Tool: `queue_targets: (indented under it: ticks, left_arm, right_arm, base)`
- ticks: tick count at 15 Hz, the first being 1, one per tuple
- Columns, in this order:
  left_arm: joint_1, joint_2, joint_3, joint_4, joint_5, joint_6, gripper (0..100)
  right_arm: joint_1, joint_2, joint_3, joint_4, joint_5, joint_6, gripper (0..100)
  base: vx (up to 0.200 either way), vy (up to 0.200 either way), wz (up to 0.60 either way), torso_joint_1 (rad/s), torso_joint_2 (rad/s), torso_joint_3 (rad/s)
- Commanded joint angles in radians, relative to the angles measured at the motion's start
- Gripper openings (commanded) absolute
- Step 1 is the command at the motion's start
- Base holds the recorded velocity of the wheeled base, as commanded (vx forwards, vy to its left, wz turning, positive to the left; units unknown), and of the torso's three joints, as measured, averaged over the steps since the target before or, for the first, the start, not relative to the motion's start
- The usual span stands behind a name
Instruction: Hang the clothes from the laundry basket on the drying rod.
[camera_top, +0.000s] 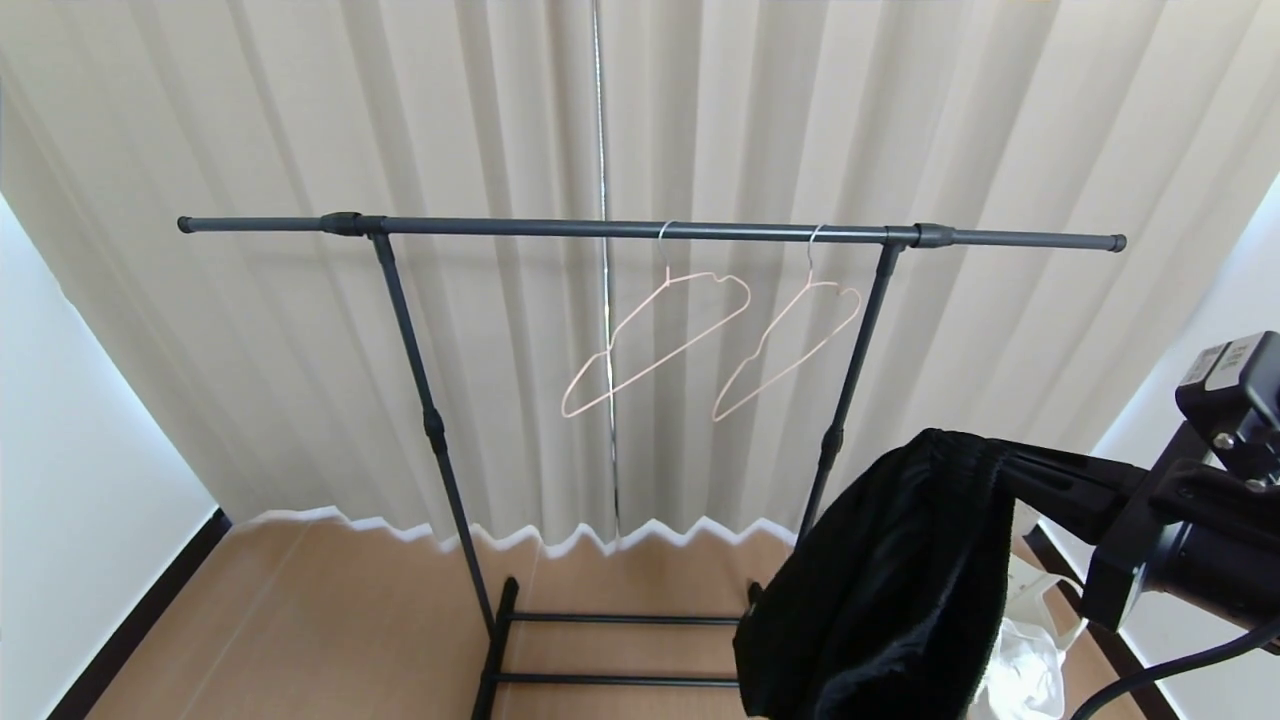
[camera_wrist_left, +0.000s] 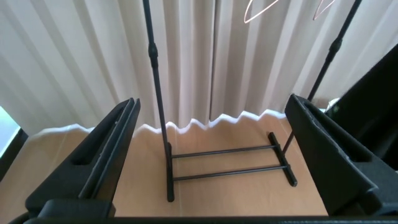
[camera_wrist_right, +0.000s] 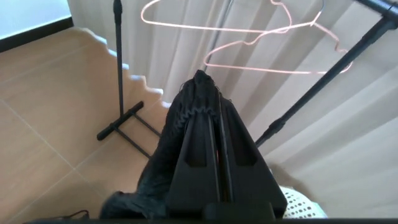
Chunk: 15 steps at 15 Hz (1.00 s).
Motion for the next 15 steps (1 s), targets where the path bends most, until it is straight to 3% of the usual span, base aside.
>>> queue_targets:
  ticks: [1,3,7,9,11,12,13,15]
  left_arm:
    - [0.001,0.001,0.0,0.001,0.0,-0.001,100]
    - [0.002,0.001,0.008,-0.012,0.029,0.007,100]
    - [0.011,0.03,-0.011,0.027,0.051,0.041,100]
    - [0.011,0.216,-0.109,0.095,0.029,0.009,100]
    - [-0.05,0.552,-0.271,0.093,-0.1,-0.135,100]
    - [-0.069,0.611,-0.307,0.093,-0.118,-0.163,100]
    - [-0.227,0.826,-0.454,0.092,-0.176,-0.287,100]
    - [-0.418,0.983,-0.535,0.07,-0.181,-0.369,100]
  right_arm:
    - [0.001,0.004,0.012,0.001,0.0,-0.001,0]
    - [-0.005,-0.005,0.001,-0.001,0.001,-0.002,0]
    - [-0.005,0.022,0.011,0.004,-0.02,-0.005,0]
    - [0.061,0.126,-0.072,0.01,-0.148,0.006,0]
    - [0.086,0.272,-0.21,0.045,-0.223,0.113,0]
    - [0.087,0.289,-0.238,0.071,-0.235,0.128,0]
    - [0.104,0.317,-0.387,0.231,-0.277,0.217,0]
    - [0.126,0.344,-0.532,0.364,-0.273,0.354,0]
  base:
    - [0.0,0.0,-0.6,-0.012,-0.01,0.012]
    - [0.0,0.0,-0.6,0.015,0.01,0.0]
    - [0.0,0.0,0.0,0.0,0.0,0.0]
    - [0.0,0.0,0.0,0.0,0.0,0.0]
    - [0.0,0.0,0.0,0.0,0.0,0.0]
    - [0.0,0.0,0.0,0.0,0.0,0.0]
    - [0.0,0.0,0.0,0.0,0.0,0.0]
    - [0.0,0.0,0.0,0.0,0.0,0.0]
